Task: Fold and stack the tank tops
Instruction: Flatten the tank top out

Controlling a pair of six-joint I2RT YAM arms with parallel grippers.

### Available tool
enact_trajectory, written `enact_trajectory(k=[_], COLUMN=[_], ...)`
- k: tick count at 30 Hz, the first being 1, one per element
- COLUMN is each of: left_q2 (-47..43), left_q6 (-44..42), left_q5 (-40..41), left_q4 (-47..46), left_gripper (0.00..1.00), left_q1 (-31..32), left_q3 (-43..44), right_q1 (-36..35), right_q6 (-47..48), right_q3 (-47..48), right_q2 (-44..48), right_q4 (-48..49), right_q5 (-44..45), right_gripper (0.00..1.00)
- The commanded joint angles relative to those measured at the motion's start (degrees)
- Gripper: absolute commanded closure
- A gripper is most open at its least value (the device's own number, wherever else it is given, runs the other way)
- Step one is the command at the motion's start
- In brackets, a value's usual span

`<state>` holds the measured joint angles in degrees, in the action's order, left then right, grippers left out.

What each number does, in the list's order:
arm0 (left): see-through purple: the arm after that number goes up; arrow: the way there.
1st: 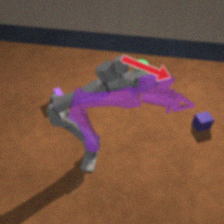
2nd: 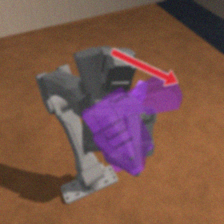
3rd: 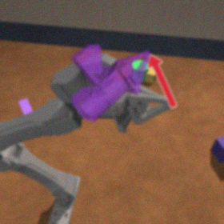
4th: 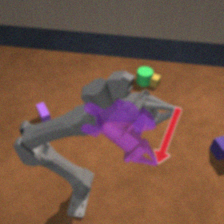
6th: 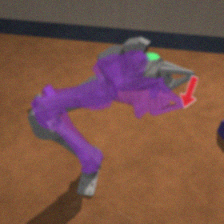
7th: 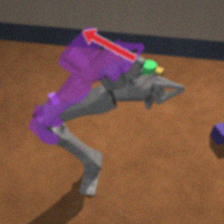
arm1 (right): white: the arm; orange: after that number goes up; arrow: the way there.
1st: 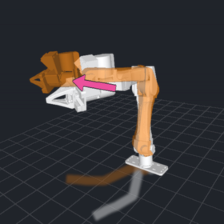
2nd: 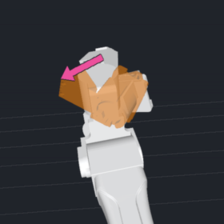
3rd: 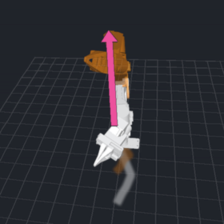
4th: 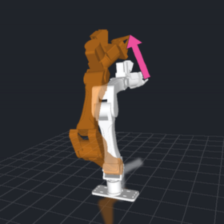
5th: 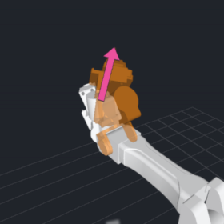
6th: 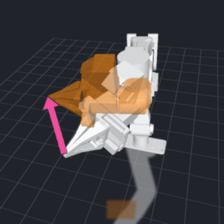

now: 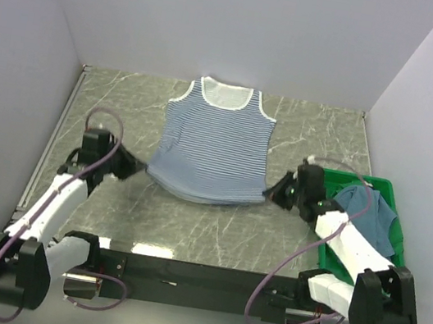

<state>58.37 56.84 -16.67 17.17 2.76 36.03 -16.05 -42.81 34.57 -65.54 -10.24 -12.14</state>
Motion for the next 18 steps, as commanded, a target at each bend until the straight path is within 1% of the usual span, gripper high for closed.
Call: enact_trajectory(k=[1, 2, 3, 5, 6, 7, 8, 9, 10, 11, 13, 14, 15, 16, 17, 18], left_q2=[-4.49, -5.28, -5.81, -8.16, -9.23, -10.37, -12.21, -12.84, -13.10, -12.76, -11.44, -9.61, -8.46, -6.97, -3.04, -0.65], left_q6=[0.81, 1.77, 2.22, 2.40, 2.23, 2.05, 1.44, 1.17, 0.39, -0.32, -2.77, -3.31, -3.92, -5.58, -6.73, -7.35], left_q5=[-0.55, -1.78, -2.05, -1.18, -0.74, 0.05, 0.49, 0.93, 1.37, 2.50, 6.88, 8.30, 9.27, 9.81, 9.64, 10.59], left_q4=[0.33, 0.06, 0.32, 3.65, 5.05, 6.55, 9.52, 10.77, 12.96, 14.20, 17.27, 17.98, 17.55, 16.94, 16.06, 15.97], left_gripper=[0.99, 0.99, 0.92, 0.80, 0.73, 0.63, 0.58, 0.53, 0.52, 0.52, 0.48, 0.47, 0.48, 0.49, 0.51, 0.53], left_q1=[0.22, 0.75, 1.36, 3.03, 3.30, 3.39, 3.39, 3.39, 3.39, 3.39, 3.39, 3.39, 3.39, 3.13, 2.69, 2.42], left_q3=[-6.74, -9.63, -10.36, -10.28, -9.93, -9.32, -7.49, -6.42, -5.19, -2.05, 2.01, 5.24, 6.58, 8.07, 11.31, 13.43], right_q1=[-0.91, -1.08, -1.35, -1.26, -1.26, -1.26, -1.26, -1.26, -1.78, -2.66, -5.64, -11.92, -15.46, -19.68, -26.24, -29.88], right_q6=[-2.46, -2.72, -2.63, -2.63, -2.46, -2.37, -2.02, -2.02, -1.93, -2.10, -3.07, -4.38, -5.26, -6.05, -7.10, -7.29], right_q3=[-4.59, -5.55, -6.78, -7.84, -8.20, -8.11, -7.94, -7.15, -6.62, -6.01, -3.38, -2.06, 1.61, 3.82, 6.28, 11.87], right_q2=[5.24, 5.85, 6.73, 10.50, 12.08, 15.15, 16.66, 17.89, 20.16, 21.06, 21.16, 19.94, 18.18, 13.21, 10.20, 7.03], right_q4=[-0.47, -2.31, -3.46, -6.88, -8.38, -9.87, -12.67, -14.00, -15.15, -16.38, -16.30, -15.87, -15.43, -14.99, -13.85, -13.32], right_q5=[-0.34, -0.25, -0.08, 0.71, 1.24, 1.94, 2.29, 2.82, 3.17, 3.87, 8.08, 10.71, 15.35, 17.92, 19.94, 21.70], right_gripper=[0.86, 0.80, 0.67, 0.56, 0.47, 0.44, 0.41, 0.38, 0.38, 0.38, 0.37, 0.37, 0.37, 0.37, 0.38, 0.39])
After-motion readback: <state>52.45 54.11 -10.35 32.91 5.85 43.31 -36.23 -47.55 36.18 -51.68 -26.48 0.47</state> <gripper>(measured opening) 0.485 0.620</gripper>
